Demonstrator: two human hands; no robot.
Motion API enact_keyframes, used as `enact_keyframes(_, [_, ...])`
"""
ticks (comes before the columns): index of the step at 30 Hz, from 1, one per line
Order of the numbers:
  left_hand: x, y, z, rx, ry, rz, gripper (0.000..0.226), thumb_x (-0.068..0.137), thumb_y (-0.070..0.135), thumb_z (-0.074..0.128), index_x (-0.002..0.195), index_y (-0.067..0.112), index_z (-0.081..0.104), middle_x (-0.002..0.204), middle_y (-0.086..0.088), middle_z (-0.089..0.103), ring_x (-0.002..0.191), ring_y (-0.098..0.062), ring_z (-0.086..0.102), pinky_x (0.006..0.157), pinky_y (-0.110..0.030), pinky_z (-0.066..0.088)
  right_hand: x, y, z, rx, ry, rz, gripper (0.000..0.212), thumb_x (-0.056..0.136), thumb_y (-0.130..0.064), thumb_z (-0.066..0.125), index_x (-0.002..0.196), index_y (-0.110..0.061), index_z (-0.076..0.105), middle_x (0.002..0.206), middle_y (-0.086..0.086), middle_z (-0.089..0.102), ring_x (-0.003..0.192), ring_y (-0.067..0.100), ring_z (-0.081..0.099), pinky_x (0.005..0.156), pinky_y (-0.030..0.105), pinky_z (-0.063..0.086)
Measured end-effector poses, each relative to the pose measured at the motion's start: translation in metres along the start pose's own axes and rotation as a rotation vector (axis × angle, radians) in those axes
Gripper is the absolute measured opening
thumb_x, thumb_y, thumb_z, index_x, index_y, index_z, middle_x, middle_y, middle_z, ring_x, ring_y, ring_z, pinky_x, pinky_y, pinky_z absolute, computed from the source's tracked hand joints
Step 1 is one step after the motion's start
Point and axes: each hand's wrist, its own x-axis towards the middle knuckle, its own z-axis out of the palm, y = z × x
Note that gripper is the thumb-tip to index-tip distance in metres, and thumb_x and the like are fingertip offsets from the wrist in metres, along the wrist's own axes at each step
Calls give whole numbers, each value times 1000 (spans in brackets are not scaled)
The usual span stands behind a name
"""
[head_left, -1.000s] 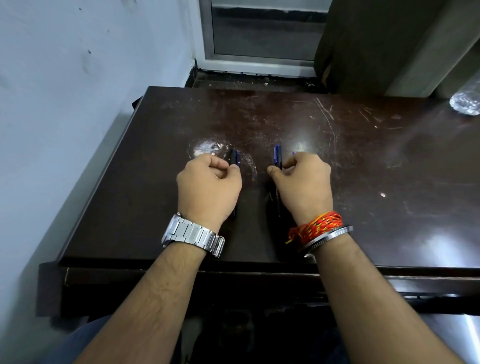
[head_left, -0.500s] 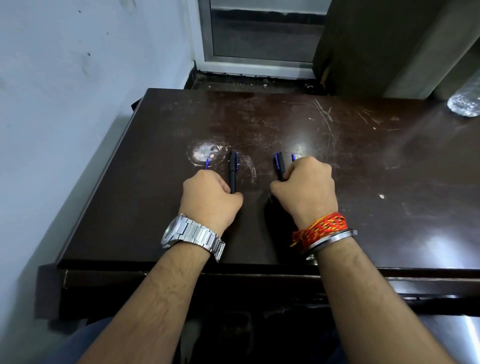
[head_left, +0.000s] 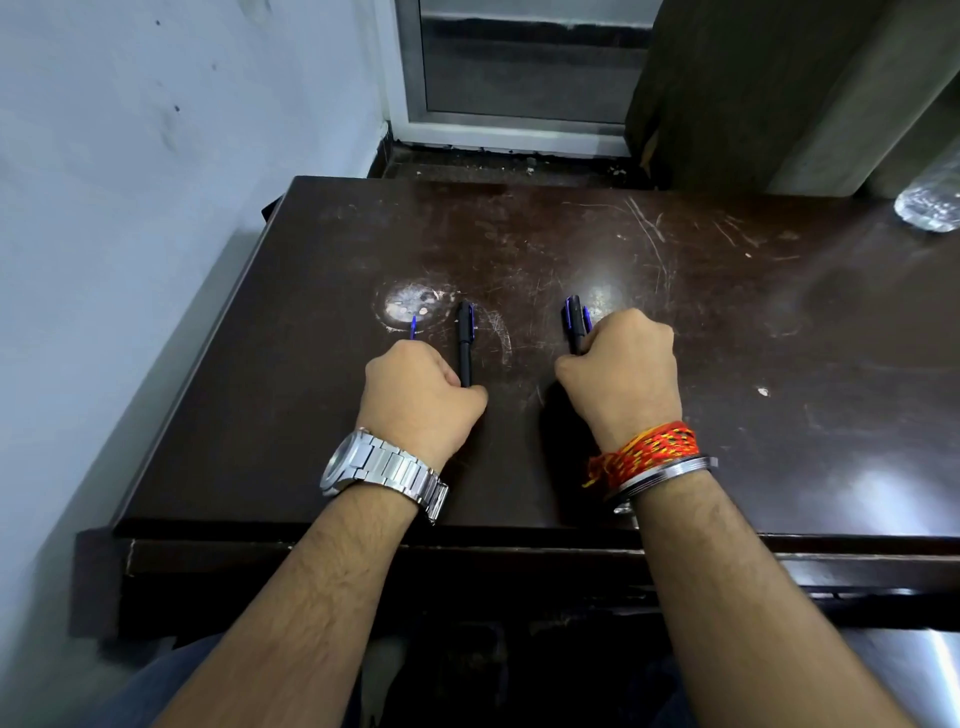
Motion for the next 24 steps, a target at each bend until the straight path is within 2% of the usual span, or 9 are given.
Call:
enact_keyframes(7, [0, 0, 1, 34, -16, 9, 19, 70, 30, 79, 61, 18, 69, 62, 5, 65, 64, -7, 61, 44, -16, 35, -7, -7, 2, -46, 92, -77, 13, 78, -15, 64, 72, -5, 59, 59, 0, 40, 52, 26, 43, 56, 29, 38])
enact_keyframes(12, [0, -1, 2, 49, 22, 31, 29, 69, 39, 79, 60, 13, 69, 58, 1, 66, 60, -9, 61, 43, -15, 33, -12, -15, 7, 33, 89, -185, 17, 81, -23, 64, 76, -8, 72, 73, 9, 66, 68, 28, 62, 60, 28, 49])
enact_keyframes(14, [0, -1, 2, 54, 23, 53, 24, 71, 33, 78, 63, 12, 71, 59, 0, 66, 65, -16, 65, 45, -17, 35, -13, -16, 9, 121, 34, -182, 18, 82, -27, 66, 73, -14, 73, 70, 2, 69, 68, 17, 64, 62, 20, 49])
enact_keyframes(16, [0, 1, 1, 40, 23, 58, 18, 73, 28, 74, 67, 11, 73, 61, -1, 67, 66, -19, 65, 44, -17, 35, -14, -19, 13, 227, -28, -164, 20, 81, -32, 70, 67, -17, 72, 59, -10, 63, 58, -1, 59, 53, 2, 38])
enact_keyframes(17, [0, 1, 0, 25, 14, 62, 17, 74, 27, 71, 68, 11, 74, 60, 0, 67, 65, -17, 65, 43, -16, 34, -14, -19, 16, 271, -60, -148, 23, 81, -37, 72, 67, -18, 72, 57, -12, 61, 56, -6, 57, 51, 0, 36])
enact_keyframes(19, [-2, 3, -2, -24, -30, 85, 16, 74, 29, 69, 66, 15, 73, 57, 3, 67, 63, -10, 64, 43, -13, 35, -14, -20, 23, 362, -138, -86, 31, 80, -50, 71, 76, -19, 74, 62, -10, 66, 62, -2, 61, 56, 4, 42])
enact_keyframes(20, [-3, 4, -3, -55, -59, 101, 16, 74, 30, 68, 65, 18, 72, 55, 5, 66, 62, -6, 64, 43, -11, 36, -13, -20, 25, 413, -173, -54, 35, 81, -53, 69, 83, -18, 75, 68, -8, 70, 67, 3, 65, 62, 14, 48])
enact_keyframes(21, [-4, 4, -4, -80, -85, 118, 15, 74, 30, 68, 63, 21, 70, 53, 8, 65, 61, -2, 63, 43, -8, 36, -13, -20, 27, 465, -194, -37, 37, 83, -53, 68, 87, -17, 75, 71, -6, 72, 69, 8, 67, 66, 22, 51])
enact_keyframes(24, [-4, 2, -4, -148, -142, 125, 16, 70, 34, 67, 61, 20, 68, 45, 12, 62, 55, 4, 61, 44, -5, 38, -13, -22, 32, 610, -201, -49, 32, 88, -42, 69, 77, -12, 74, 63, -4, 67, 61, 10, 60, 62, 29, 48])
